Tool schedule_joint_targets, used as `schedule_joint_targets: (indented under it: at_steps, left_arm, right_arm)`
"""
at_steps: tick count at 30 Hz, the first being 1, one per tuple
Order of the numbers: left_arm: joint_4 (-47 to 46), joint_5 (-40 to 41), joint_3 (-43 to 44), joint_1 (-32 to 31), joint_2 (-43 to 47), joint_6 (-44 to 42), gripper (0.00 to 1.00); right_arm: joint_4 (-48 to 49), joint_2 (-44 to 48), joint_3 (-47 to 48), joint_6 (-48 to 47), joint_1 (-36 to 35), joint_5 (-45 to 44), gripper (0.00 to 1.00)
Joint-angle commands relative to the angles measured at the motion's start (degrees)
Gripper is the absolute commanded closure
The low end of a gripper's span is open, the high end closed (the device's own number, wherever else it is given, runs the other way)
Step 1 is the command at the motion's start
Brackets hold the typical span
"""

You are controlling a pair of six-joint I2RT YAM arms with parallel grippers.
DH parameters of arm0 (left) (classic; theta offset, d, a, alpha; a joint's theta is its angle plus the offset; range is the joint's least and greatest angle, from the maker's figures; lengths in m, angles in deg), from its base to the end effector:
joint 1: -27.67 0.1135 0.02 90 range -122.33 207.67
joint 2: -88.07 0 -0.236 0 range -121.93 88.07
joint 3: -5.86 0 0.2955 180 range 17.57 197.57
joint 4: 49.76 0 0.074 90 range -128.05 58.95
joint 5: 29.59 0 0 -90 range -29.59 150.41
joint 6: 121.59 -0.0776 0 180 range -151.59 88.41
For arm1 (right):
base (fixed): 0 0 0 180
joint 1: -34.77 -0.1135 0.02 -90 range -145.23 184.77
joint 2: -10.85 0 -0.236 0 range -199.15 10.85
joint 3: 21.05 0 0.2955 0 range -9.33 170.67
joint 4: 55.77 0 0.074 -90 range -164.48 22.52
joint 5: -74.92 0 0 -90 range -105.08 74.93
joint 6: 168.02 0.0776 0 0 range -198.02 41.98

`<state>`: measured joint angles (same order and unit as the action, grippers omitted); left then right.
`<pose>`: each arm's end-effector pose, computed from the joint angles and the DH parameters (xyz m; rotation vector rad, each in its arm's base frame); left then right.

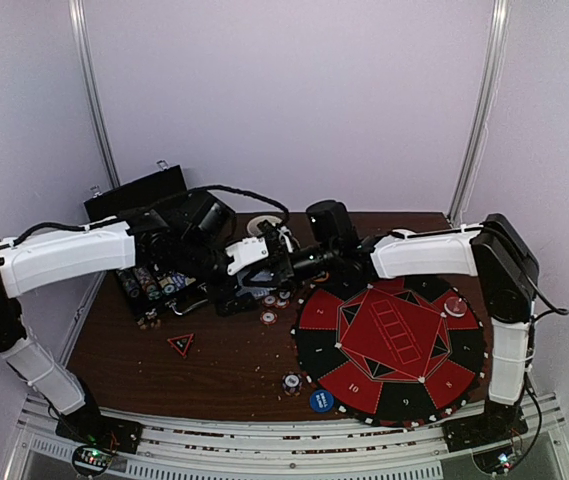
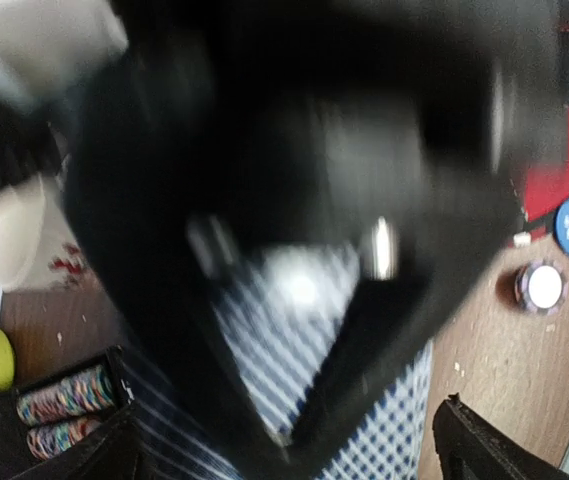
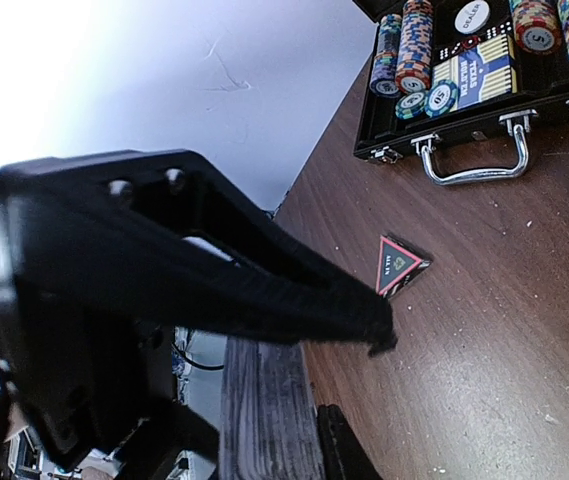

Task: Distribute texas hold em gaming equipment
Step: Pass from the left arm to the right, then pass from the right arm to the left

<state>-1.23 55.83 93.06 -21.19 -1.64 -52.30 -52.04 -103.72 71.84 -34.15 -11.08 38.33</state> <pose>0.2645 -0.3122 0.2189 1.4455 2.0194 -0.3099 0.3085 0.4073 0.1819 -0.8105 2.1023 1.8399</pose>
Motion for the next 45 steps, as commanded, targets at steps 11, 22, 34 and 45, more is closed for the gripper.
schedule_joint_targets:
  at_steps: [11,22,34,45]
  left_arm:
    - [-8.5,6.2,-5.5,-0.2,2.8,0.3,0.2]
    - [-11.1,-0.3,-4.9,-0.2,4.8,0.5,0.2]
    - [-11.0,-1.7,-4.3,-0.2,3.6,1.5,0.38]
    - [-9.9,-2.6,-5.2,-0.2,3.9,1.2,0.37]
  right_arm:
    - [-3.1,6.7,-1.8,-2.9,0.8,-1.2,1.0]
    - [-5.1,6.7,-1.3,-4.3,0.6,-1.8,1.0]
    - [-13.6,7.2,1.2,-10.3,0.8,-6.5,0.75]
    - [-25.7,8.5,6.0,-19.2,1.0,-13.3,0.52]
